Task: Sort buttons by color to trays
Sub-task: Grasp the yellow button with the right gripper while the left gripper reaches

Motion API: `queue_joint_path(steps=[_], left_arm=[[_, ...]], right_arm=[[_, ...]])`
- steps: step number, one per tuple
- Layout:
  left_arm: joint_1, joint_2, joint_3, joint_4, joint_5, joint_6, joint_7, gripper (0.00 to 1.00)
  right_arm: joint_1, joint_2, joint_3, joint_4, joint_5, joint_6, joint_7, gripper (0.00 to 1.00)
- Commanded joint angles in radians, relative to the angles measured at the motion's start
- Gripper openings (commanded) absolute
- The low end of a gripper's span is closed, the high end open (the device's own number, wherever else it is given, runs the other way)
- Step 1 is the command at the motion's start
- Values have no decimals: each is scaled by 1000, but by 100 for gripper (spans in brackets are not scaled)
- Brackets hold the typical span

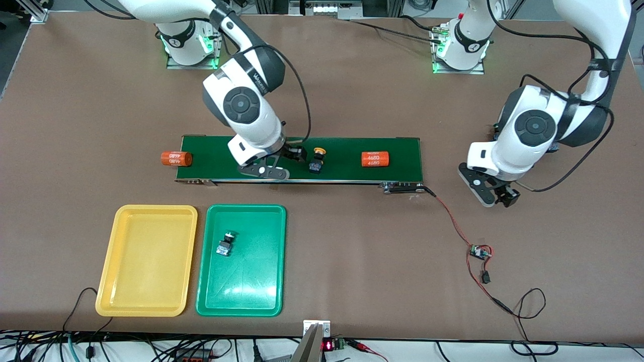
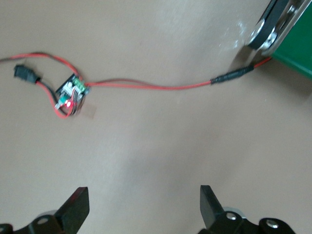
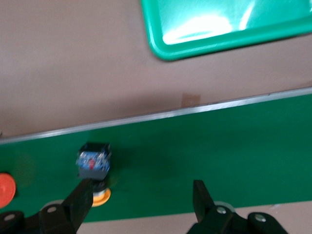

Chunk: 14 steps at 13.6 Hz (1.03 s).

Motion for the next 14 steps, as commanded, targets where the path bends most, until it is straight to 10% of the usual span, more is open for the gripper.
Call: queue_joint_path(steps=[1, 4, 14], left_arm=[[59, -51, -2, -20, -68, -43, 34, 100], [121, -32, 61, -46, -293, -46, 2, 100], [177, -43, 161, -250, -319, -31, -241, 100]], right_arm=[[-1, -5, 12, -22, 4, 7, 8, 100], [9, 15, 10, -22, 3, 35, 8, 100], [25, 98, 12, -23, -2, 159, 39, 100]])
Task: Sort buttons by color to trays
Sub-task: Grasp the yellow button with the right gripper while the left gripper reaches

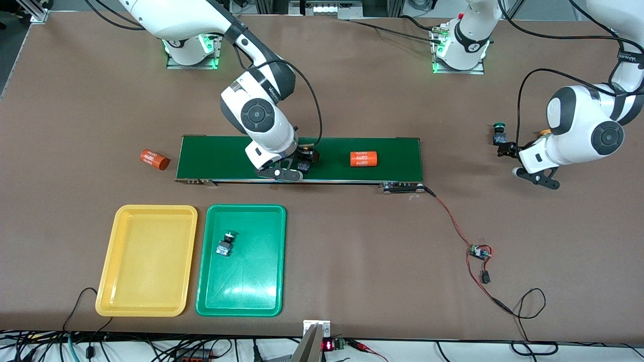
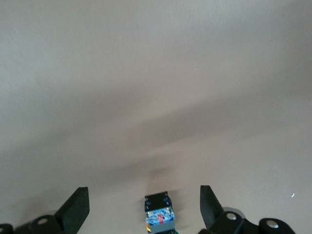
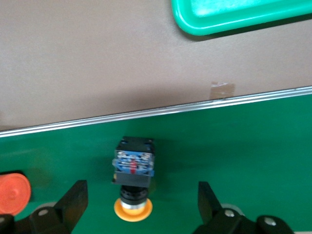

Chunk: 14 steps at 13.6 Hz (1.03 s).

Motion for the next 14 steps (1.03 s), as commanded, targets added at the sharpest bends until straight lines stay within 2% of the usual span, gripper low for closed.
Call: queue_joint_path(steps=[1, 4, 6, 12, 14], left_arm=[[21, -30, 0, -60, -29, 11, -9, 100], [44, -51, 0, -138, -31, 47, -9, 100], [59, -60, 2, -187, -31, 78, -8, 100], [94, -62, 0, -299, -31, 184, -14, 100], [96, -60, 2, -359, -32, 296, -15, 100]], right_arm=[[2, 8, 5, -5, -6, 26, 27, 100], [1, 19, 5, -8, -6, 29, 25, 99], [-2, 26, 4, -15, -9, 29, 20, 90], [-22, 46, -12, -29, -29, 27, 2, 80], [-24, 46, -18, -29, -29, 26, 2, 61]])
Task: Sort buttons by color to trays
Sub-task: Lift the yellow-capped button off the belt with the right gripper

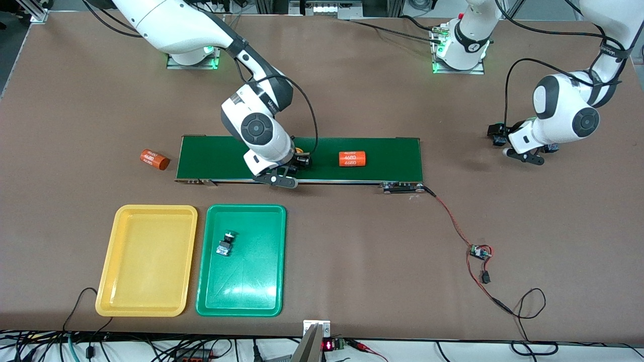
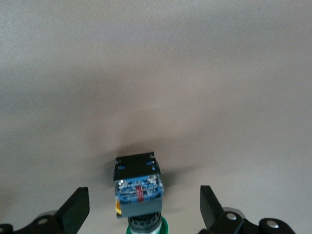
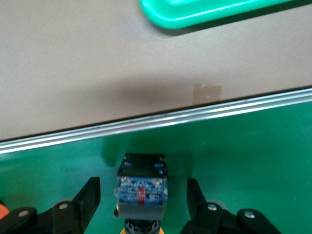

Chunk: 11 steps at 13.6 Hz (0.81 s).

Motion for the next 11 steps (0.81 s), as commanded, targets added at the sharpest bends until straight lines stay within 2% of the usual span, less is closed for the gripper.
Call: queue_joint_path(steps=[1, 2, 3, 4, 5, 7, 8, 11], left_arm=[[8, -39, -2, -91, -31, 107, 4, 100], [8, -40, -2, -91, -31, 107, 5, 100], [6, -40, -2, -91, -31, 106, 6, 94], [3, -43, -2, -91, -31, 100, 6, 66], [-3, -45, -4, -91, -31, 91, 12, 43], [-5, -46, -4, -83, -29, 55, 25, 12], [-6, -46, -4, -80, -28, 55, 28, 1], [-9, -48, -7, -64, -14, 60, 44, 0]], right_arm=[[-15, -4, 4, -9, -16, 7, 0, 47], [-20, -7, 4, -5, -16, 7, -4, 37], [-28, -12, 4, 0, -16, 4, -9, 28], [-35, -15, 4, 3, -14, 1, -12, 26], [-40, -18, 4, 5, -14, -1, -12, 26], [-54, -27, 4, 8, -10, -7, -15, 26], [-60, -36, 4, 11, -10, -24, -15, 26], [-106, -74, 0, 90, 2, -163, -136, 26]])
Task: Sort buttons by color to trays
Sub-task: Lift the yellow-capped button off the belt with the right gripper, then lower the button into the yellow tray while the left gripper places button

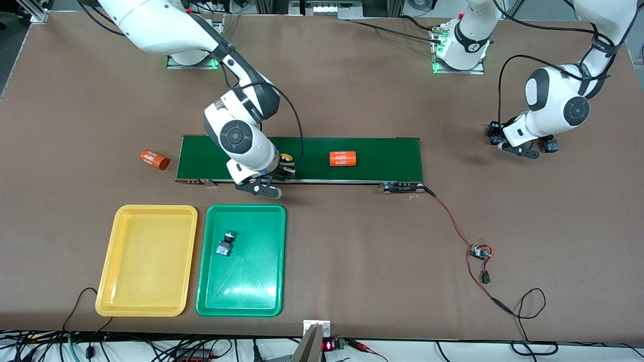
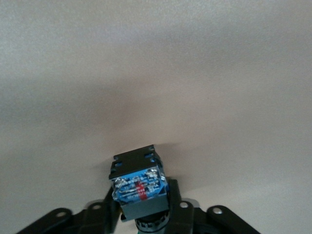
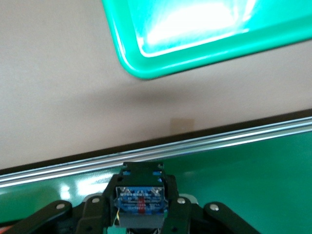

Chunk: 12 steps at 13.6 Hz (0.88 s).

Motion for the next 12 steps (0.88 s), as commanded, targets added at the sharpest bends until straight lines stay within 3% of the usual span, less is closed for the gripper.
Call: queue_joint_path(steps=[1, 4, 9, 12], left_arm=[[-8, -28, -5, 22, -14, -16, 45, 0], [-61, -37, -14, 132, -14, -61, 40, 0], [-271, -25, -18, 304, -23, -115, 19, 0], [-402, -4, -19, 384, -29, -215, -152, 0]], right_arm=[[-65, -45, -6, 83, 10, -155, -138, 26], [-128, -68, -49, 158, 33, -246, -284, 26], [-270, -69, -124, 163, 10, -210, -605, 24], [-330, -50, -153, 161, -111, -116, -724, 24]])
